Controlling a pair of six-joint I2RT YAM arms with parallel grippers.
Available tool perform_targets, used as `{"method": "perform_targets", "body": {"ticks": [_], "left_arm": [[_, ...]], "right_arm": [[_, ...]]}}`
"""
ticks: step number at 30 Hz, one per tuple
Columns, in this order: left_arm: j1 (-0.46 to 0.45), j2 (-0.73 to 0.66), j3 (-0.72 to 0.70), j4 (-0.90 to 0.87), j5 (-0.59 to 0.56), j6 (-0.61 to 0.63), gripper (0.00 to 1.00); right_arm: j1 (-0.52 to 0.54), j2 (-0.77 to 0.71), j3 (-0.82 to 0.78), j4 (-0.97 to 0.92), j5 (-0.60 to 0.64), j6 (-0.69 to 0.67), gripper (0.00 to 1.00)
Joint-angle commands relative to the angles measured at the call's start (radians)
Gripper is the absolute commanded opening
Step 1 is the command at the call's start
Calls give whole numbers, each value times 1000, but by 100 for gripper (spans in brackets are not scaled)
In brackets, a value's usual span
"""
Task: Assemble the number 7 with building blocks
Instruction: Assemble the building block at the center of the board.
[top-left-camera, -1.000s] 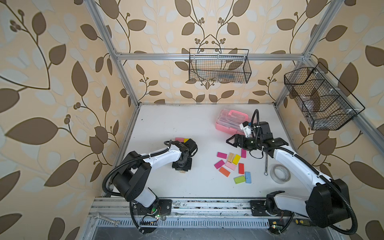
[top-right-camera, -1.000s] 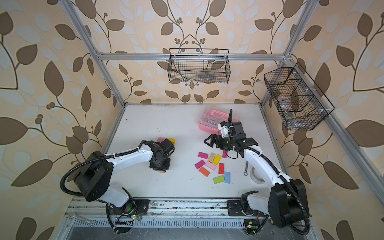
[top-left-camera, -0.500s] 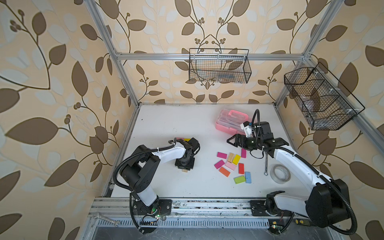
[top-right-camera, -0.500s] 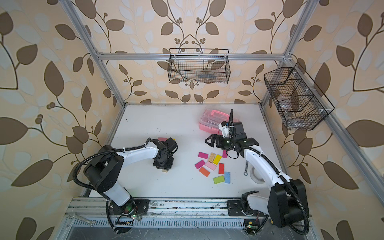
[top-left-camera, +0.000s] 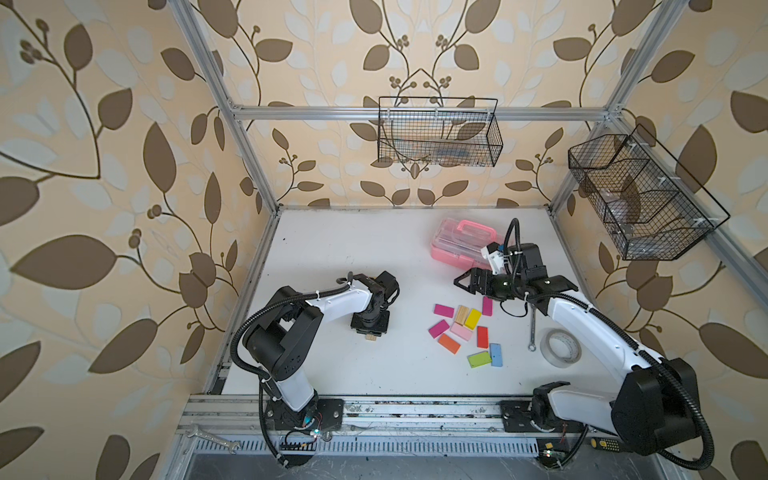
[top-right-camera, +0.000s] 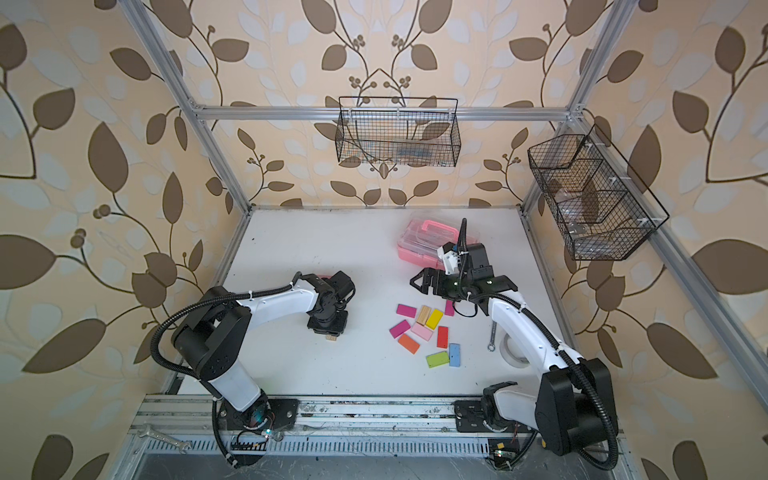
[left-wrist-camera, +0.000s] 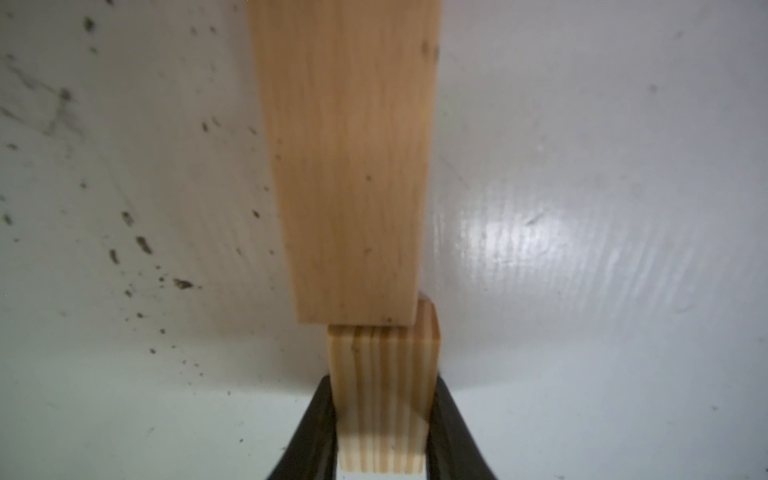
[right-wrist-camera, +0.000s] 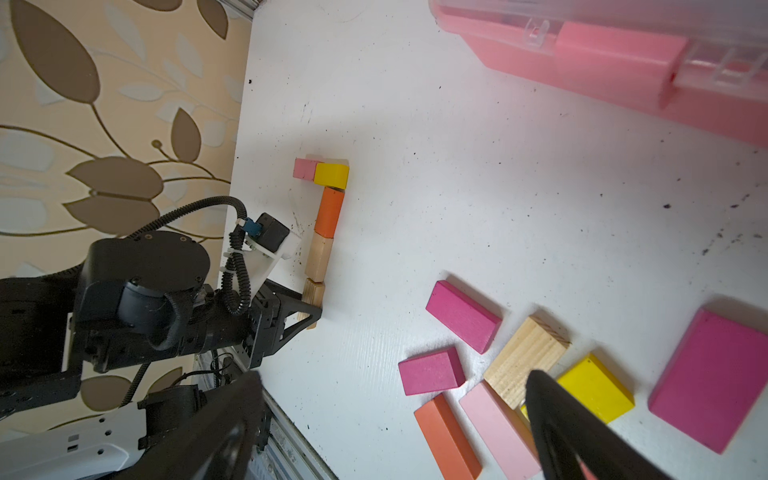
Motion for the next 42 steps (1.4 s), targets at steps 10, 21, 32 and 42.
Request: {"method": "perform_targets", "body": {"ticks": [10, 21, 32, 42], "left_arm": [[21, 35, -29, 1, -2, -2, 21], [37, 33, -45, 4, -7, 10, 21], [44, 51, -39, 9, -7, 9, 31], [44, 35, -37, 6, 8, 9, 64]], "right_arm": [[-4, 8, -29, 10, 15, -15, 99], [-5, 10, -36, 20, 12, -12, 99], [-5, 9, -43, 23, 14, -12, 99], [-5, 8, -48, 27, 14, -8, 99]]}}
